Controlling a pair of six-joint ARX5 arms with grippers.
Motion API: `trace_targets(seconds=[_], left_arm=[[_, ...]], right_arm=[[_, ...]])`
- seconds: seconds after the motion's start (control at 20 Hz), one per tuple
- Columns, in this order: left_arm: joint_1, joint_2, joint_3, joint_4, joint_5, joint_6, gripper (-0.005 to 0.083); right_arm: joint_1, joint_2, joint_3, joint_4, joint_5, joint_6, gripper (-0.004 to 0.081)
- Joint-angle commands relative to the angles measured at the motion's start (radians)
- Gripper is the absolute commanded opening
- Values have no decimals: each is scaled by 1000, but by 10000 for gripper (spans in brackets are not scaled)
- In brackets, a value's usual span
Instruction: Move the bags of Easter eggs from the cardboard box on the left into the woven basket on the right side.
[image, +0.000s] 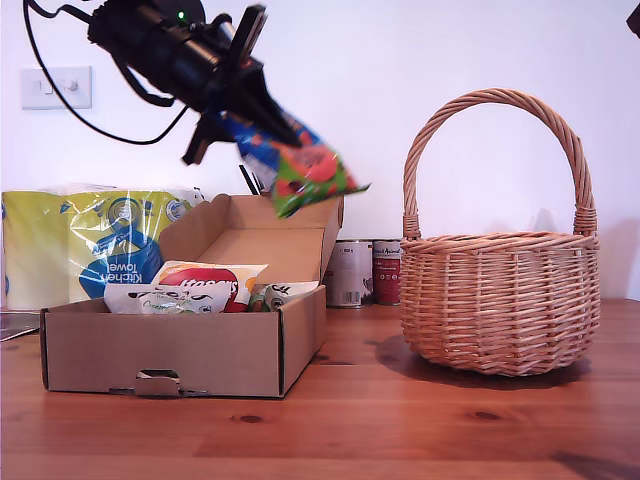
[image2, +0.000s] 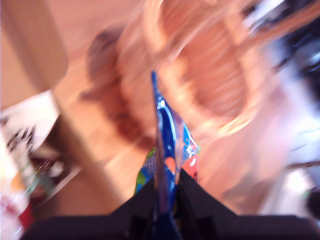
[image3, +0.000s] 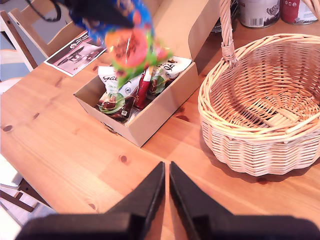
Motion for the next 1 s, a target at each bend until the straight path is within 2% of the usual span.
trace_targets(seconds=[0.0,0.2,0.4,0.55,0.75,0.95], left_arm=[[-58,19,-4,82,21,-71,-22],[-155,29,-5,241,-29,-216,-22],[-230,31,-5,351,-180,-352,-22],[-271,43,-5,377,-267,-392,-22],[-316,108,-5,409,-298,-460,-22],[-345,182,-5,519,-337,-579,-22]], right_arm=[[4,-1,9,9,0,-4,-12],[4,-1,9,22,0,-8,-12],[4,6,9,22,0,-8,-12],[4,10,9,22,0,-8,-12],[4,10,9,22,0,-8,-12],[4,10,9,17,0,-31,-12]])
